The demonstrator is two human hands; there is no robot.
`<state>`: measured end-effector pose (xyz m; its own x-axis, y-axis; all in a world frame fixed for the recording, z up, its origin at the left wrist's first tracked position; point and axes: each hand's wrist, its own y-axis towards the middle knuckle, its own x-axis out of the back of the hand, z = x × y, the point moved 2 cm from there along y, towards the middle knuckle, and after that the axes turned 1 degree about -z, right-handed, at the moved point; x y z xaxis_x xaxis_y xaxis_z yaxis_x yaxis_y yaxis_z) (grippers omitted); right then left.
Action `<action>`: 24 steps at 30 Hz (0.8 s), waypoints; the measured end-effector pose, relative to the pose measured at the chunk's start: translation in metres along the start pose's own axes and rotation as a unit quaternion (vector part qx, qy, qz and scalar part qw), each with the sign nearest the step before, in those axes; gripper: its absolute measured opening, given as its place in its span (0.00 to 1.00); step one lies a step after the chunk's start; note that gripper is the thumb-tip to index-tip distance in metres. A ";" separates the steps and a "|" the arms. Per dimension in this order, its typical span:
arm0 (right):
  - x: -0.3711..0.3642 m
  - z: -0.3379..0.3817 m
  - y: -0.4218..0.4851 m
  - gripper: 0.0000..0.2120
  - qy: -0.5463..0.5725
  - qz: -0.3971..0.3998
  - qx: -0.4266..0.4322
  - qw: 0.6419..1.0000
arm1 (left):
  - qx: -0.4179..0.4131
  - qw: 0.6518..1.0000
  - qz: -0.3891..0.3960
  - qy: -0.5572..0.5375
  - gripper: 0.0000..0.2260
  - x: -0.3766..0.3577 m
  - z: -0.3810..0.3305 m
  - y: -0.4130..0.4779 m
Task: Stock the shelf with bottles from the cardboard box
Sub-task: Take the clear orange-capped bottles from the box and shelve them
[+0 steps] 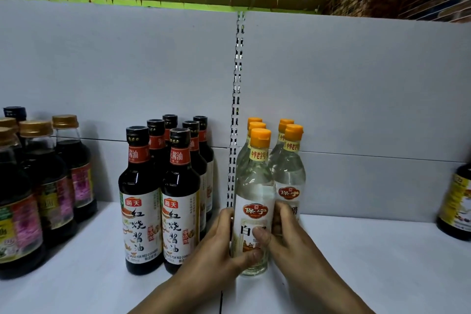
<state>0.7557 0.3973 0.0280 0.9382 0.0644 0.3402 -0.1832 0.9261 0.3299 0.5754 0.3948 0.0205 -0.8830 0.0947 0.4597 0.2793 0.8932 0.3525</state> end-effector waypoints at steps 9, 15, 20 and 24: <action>-0.005 -0.002 0.000 0.23 0.012 -0.003 0.008 1.000 | -0.016 1.000 -0.017 0.018 0.28 -0.002 0.002 0.001; -0.005 0.000 0.000 0.26 -0.016 -0.006 0.025 1.000 | -0.020 0.999 -0.025 0.033 0.28 -0.001 0.002 0.000; -0.004 0.002 0.000 0.23 -0.031 -0.002 0.027 0.999 | -0.030 0.997 -0.032 0.059 0.29 -0.002 0.002 -0.001; -0.002 0.007 -0.002 0.25 -0.041 0.000 0.026 0.999 | -0.029 0.998 -0.042 0.041 0.32 -0.003 0.001 0.000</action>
<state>0.7521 0.3929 0.0323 0.9112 0.0317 0.4108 -0.2002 0.9055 0.3741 0.5776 0.3947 0.0182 -0.8713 -0.0170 0.4904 0.2292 0.8696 0.4373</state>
